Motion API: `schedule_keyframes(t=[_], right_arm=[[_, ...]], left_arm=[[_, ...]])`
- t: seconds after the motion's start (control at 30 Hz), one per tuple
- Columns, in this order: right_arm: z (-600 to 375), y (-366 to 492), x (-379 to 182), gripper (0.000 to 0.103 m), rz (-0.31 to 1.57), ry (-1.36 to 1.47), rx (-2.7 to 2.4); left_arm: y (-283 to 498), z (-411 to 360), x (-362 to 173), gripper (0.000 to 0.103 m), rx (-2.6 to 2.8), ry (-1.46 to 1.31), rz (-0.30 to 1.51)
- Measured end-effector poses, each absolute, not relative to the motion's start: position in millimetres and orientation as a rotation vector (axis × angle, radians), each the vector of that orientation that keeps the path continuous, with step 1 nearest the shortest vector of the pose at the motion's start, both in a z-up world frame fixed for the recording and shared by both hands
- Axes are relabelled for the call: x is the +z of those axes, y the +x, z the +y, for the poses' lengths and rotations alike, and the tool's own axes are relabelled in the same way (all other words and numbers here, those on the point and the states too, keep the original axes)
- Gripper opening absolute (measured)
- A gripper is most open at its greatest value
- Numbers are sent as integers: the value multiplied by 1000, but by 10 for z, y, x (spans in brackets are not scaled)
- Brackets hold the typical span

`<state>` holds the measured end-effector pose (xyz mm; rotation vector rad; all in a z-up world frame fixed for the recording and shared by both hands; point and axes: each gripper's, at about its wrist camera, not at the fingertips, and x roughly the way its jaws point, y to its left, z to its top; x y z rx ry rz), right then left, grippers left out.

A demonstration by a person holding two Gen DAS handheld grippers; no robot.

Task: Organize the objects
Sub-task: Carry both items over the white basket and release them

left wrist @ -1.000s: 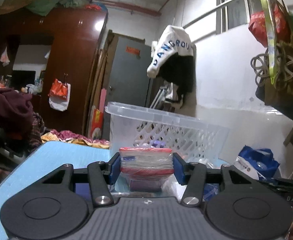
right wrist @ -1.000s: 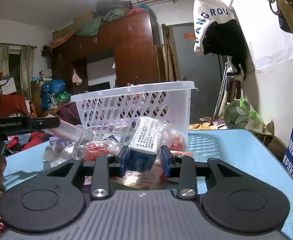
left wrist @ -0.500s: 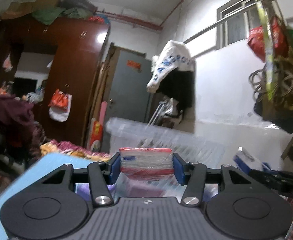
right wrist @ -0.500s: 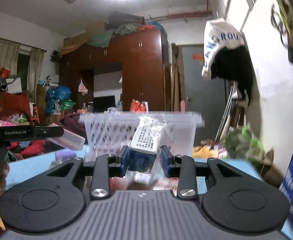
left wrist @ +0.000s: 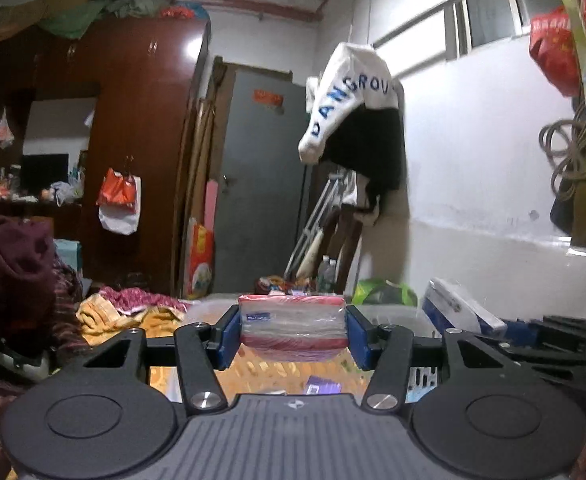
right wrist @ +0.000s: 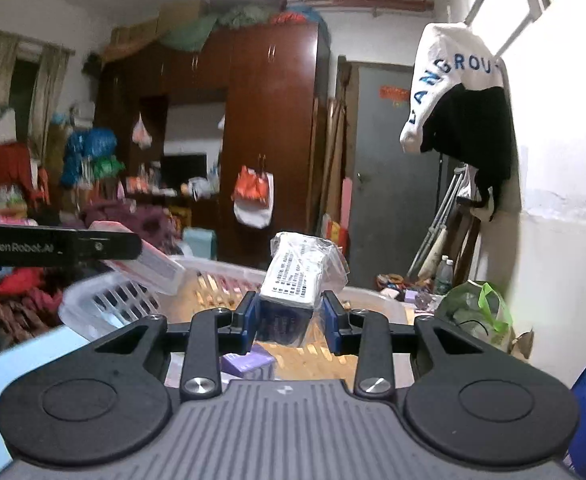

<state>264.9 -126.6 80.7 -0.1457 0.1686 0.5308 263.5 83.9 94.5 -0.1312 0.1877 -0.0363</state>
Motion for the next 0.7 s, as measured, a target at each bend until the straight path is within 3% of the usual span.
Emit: schedule_keyframes(t=[0.07,0.1,0.13,0.17,0.23,0.27,0.5,0.7], right_arm=[[-1224,2713,764,40,189,-144,529],[-1218,2729,756,50,195,-139,525],[-1218,2733,747,59,200,-132,518],[-1220,2733,744,77,213,-125,508],[-1295,2595,744,90,169,-108,493],[-1349,2513,748,103,147,-99,492],[-1819,1856,362,103,218,-56,468],[-1939,1609,-108,103,337,-47,444]], left_arm=[[2708,844,876,70,-28,-137,203],[2733,840,852,87,-30,-134,207],[2724,824,839,92,-24,-125,207],[2673,813,839,92,-19,-111,198],[2532,795,852,92,-31,-87,170],[2409,792,850,92,-41,-83,156],[1551,871,419,94,-48,-55,243],[1481,963,18,94,-8,-71,370]])
